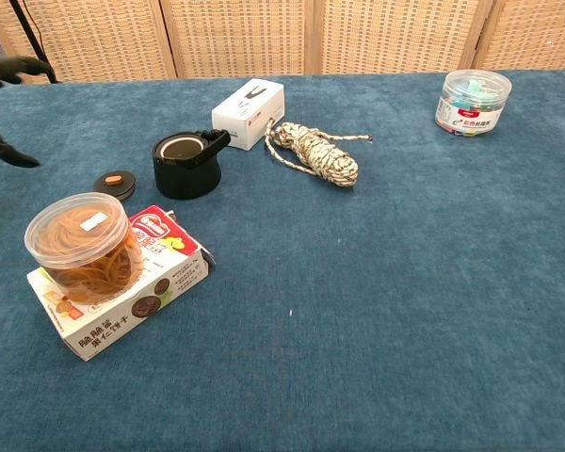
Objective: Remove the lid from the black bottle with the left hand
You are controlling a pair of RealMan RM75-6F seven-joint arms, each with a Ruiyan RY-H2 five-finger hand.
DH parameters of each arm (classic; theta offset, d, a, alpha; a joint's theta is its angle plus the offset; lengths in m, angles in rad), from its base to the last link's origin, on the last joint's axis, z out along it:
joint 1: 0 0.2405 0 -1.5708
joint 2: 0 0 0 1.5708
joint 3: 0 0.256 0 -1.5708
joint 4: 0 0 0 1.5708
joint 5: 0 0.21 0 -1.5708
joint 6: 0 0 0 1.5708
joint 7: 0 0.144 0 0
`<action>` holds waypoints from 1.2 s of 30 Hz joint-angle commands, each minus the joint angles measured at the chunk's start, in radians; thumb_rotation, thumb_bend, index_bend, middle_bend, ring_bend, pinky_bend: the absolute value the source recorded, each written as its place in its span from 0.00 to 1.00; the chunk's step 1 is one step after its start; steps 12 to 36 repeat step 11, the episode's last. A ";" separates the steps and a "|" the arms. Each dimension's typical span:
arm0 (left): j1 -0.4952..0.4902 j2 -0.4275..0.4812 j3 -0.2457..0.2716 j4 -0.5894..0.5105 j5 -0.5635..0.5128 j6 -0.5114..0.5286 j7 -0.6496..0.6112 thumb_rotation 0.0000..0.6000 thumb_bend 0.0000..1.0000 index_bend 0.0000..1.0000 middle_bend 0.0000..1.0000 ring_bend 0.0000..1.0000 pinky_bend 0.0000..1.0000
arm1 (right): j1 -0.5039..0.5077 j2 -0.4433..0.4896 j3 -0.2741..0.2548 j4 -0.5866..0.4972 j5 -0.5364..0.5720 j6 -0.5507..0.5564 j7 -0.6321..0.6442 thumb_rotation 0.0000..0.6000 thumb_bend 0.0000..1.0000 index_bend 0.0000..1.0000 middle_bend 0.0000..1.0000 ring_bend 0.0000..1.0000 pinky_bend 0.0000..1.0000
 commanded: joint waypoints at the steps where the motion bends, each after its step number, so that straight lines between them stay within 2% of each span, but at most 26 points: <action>1: 0.118 0.078 0.056 -0.077 0.109 0.146 -0.048 1.00 0.11 0.00 0.00 0.00 0.00 | -0.003 0.001 -0.006 -0.003 -0.016 0.009 0.003 1.00 0.00 0.00 0.00 0.00 0.00; 7: 0.263 0.140 0.137 -0.099 0.258 0.313 -0.135 1.00 0.12 0.00 0.00 0.00 0.00 | -0.003 -0.013 -0.007 0.015 -0.032 0.021 0.003 1.00 0.00 0.00 0.00 0.00 0.00; 11: 0.326 0.177 0.177 -0.135 0.294 0.361 -0.135 1.00 0.12 0.00 0.00 0.00 0.00 | -0.006 -0.017 -0.004 0.024 -0.042 0.036 0.009 1.00 0.00 0.00 0.00 0.00 0.00; 36: 0.326 0.177 0.177 -0.135 0.294 0.361 -0.135 1.00 0.12 0.00 0.00 0.00 0.00 | -0.006 -0.017 -0.004 0.024 -0.042 0.036 0.009 1.00 0.00 0.00 0.00 0.00 0.00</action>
